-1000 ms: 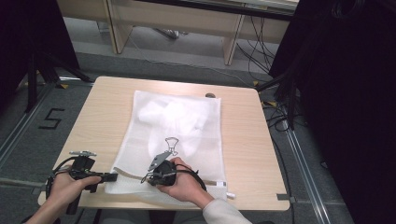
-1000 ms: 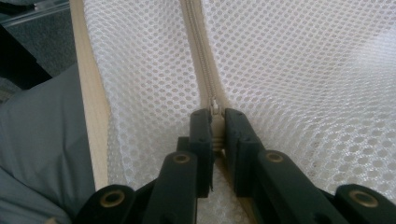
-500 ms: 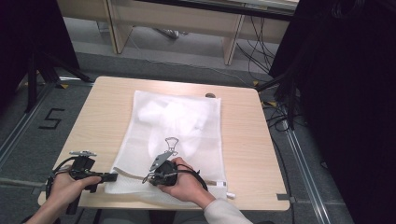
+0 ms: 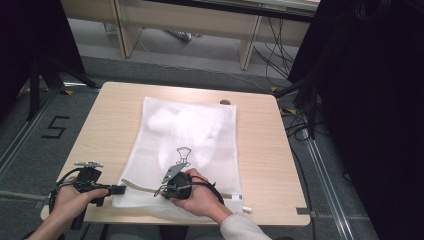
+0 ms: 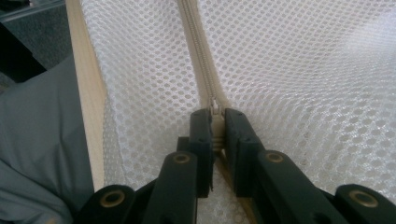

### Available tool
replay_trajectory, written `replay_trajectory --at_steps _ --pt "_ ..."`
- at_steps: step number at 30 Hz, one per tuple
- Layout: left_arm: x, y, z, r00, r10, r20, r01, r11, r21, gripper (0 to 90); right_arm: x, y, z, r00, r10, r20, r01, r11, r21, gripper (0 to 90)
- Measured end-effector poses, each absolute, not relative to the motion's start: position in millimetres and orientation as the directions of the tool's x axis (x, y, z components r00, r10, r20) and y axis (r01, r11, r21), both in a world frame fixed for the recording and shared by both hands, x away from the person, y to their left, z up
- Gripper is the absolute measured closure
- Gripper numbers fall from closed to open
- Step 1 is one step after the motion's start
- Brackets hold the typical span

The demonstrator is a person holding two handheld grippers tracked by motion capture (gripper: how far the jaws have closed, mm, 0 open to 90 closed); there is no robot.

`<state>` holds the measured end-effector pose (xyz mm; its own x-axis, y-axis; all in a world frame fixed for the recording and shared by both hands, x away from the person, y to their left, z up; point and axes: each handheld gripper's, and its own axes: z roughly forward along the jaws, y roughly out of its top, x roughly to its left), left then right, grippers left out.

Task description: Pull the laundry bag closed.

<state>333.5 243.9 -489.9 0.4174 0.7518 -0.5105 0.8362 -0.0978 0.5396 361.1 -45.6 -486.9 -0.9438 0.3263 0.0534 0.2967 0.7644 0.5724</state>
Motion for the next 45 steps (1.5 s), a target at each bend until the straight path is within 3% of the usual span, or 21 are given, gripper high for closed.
replay_trajectory --at_steps 45 --pt "334 245 -489 0.42 0.756 -0.502 0.833 -0.101 0.544 86.3 360 -65 -481 -0.937 0.346 0.051 0.31 0.756 0.576 82.9"
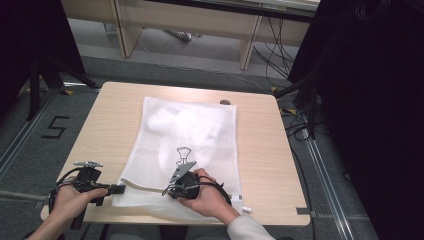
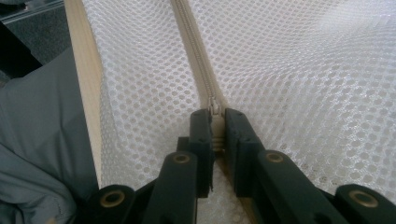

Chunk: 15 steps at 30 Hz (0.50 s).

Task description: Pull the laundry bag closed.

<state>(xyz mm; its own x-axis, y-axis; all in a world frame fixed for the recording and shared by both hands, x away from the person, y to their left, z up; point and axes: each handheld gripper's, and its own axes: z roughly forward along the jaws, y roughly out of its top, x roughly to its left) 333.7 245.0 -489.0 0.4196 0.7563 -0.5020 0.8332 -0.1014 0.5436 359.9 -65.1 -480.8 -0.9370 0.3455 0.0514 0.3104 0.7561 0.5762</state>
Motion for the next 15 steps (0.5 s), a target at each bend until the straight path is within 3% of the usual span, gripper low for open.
replay_trajectory --at_steps 15 --pt "334 245 -490 0.418 0.758 -0.5 0.833 -0.101 0.543 86.3 360 -77 -479 -0.93 0.364 0.045 0.322 0.749 0.579 82.9"
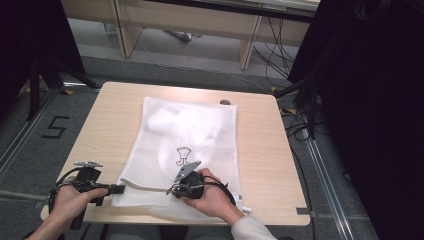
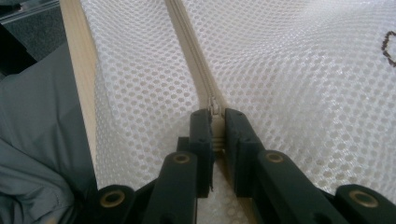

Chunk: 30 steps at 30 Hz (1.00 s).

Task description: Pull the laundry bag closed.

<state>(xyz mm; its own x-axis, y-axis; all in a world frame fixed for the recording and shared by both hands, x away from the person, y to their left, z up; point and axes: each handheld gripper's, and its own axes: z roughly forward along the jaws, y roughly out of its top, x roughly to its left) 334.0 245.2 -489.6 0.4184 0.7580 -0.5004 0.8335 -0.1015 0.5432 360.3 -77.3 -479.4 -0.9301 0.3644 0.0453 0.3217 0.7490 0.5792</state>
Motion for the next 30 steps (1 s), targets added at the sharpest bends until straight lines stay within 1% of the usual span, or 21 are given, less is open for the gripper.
replay_trajectory --at_steps 6,17,19,30 --pt "334 245 -489 0.417 0.76 -0.499 0.834 -0.101 0.543 86.3 360 -82 -478 -0.928 0.37 0.05 0.331 0.752 0.57 82.9" --pt "334 245 -489 0.417 0.759 -0.5 0.833 -0.1 0.544 86.3 360 -85 -478 -0.927 0.371 0.049 0.328 0.745 0.581 82.9" --pt "334 245 -489 0.417 0.761 -0.497 0.833 -0.102 0.543 86.3 358 -86 -476 -0.922 0.383 0.055 0.346 0.75 0.563 82.9" --pt "334 245 -489 0.417 0.761 -0.497 0.833 -0.102 0.543 86.2 359 -90 -477 -0.924 0.38 0.046 0.335 0.744 0.578 82.9"
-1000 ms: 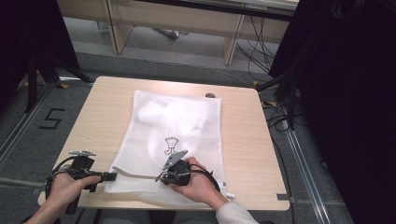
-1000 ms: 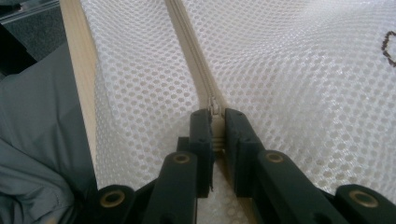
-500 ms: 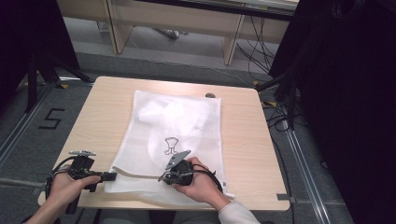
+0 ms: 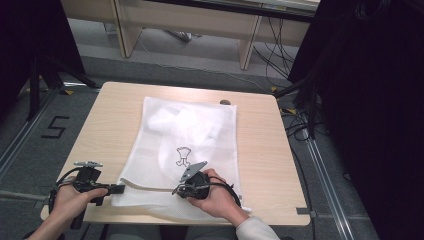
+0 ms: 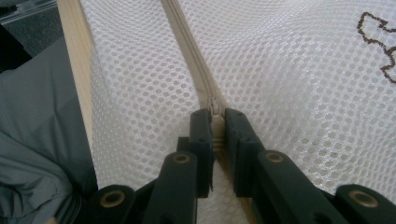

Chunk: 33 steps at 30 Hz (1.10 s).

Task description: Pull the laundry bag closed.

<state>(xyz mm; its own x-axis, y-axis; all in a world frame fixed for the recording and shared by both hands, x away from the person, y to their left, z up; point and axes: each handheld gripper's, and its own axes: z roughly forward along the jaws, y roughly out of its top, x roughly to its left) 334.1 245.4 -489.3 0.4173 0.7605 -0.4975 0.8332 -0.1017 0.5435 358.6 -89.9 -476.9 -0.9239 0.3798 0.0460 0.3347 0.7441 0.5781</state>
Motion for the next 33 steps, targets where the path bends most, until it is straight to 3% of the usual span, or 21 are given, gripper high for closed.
replay_trajectory --at_steps 33 --pt "334 245 -490 0.415 0.768 -0.487 0.832 -0.104 0.545 86.2 360 -111 -473 -0.916 0.399 0.045 0.348 0.735 0.582 82.9"
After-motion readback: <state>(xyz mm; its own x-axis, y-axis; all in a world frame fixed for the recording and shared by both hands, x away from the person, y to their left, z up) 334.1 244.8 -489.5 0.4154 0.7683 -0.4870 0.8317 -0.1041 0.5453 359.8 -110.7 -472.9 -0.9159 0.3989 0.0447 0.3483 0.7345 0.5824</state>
